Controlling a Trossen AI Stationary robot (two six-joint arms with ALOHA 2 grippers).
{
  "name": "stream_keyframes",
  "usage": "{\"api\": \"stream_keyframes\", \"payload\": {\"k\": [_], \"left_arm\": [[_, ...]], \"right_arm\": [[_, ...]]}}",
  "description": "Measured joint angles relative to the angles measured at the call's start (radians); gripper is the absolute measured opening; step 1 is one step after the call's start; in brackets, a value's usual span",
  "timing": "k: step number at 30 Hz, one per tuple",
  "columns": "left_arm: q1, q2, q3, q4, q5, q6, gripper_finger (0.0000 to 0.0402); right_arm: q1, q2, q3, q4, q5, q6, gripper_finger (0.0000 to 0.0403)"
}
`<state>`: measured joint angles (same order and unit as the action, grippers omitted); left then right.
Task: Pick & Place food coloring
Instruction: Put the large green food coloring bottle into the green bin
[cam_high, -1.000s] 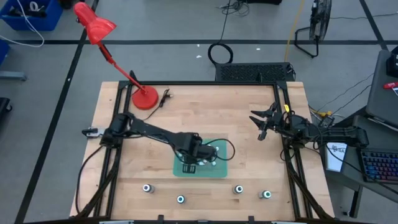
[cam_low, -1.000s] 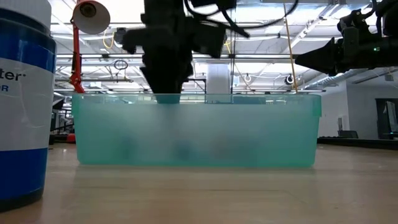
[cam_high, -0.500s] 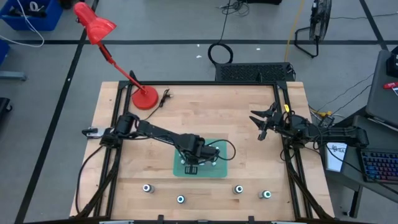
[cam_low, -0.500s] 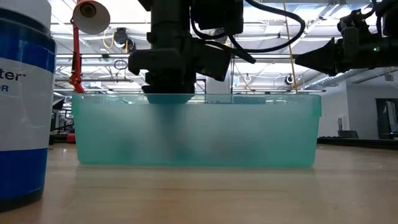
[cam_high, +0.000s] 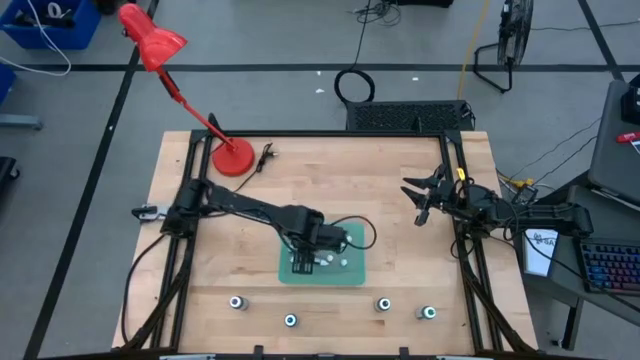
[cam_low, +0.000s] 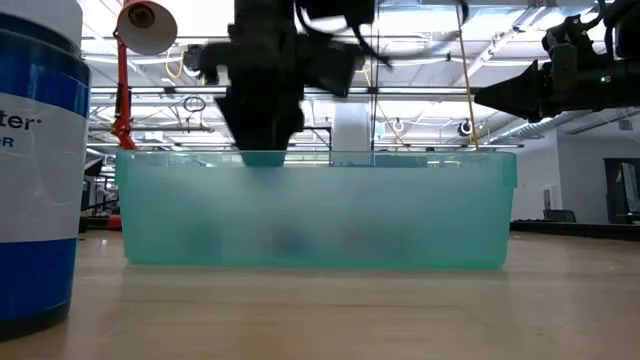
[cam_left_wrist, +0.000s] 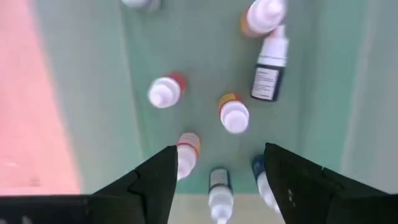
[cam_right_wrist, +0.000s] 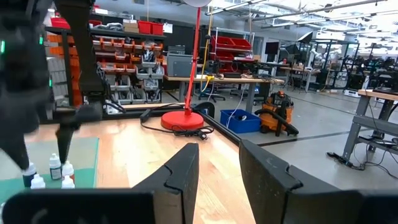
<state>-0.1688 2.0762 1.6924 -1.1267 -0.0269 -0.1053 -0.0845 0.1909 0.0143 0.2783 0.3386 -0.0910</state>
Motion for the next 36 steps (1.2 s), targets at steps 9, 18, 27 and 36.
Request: {"api": "stream_keyframes", "payload": {"k": [9, 18, 27, 36], "left_arm": [[0.023, -0.347, -0.135, 0.253, -0.027, 0.182, 0.0241], [0.170, -0.897, -0.728, 0.727, -0.029, 0.209, 0.0241], [0.341, -1.385, -1.255, 1.080, -0.119, 0.177, 0.0241], [0.462, -1.718, -1.541, 1.228, -0.061, 0.084, 0.0241]], "right_arm": [[0.000, 0.000, 0.000, 0.000, 0.000, 0.000, 0.0105], [0.000, 0.000, 0.000, 0.000, 0.000, 0.000, 0.0105], [0.000, 0.000, 0.000, 0.000, 0.000, 0.000, 0.0105], [0.000, 0.000, 0.000, 0.000, 0.000, 0.000, 0.0105]]}}
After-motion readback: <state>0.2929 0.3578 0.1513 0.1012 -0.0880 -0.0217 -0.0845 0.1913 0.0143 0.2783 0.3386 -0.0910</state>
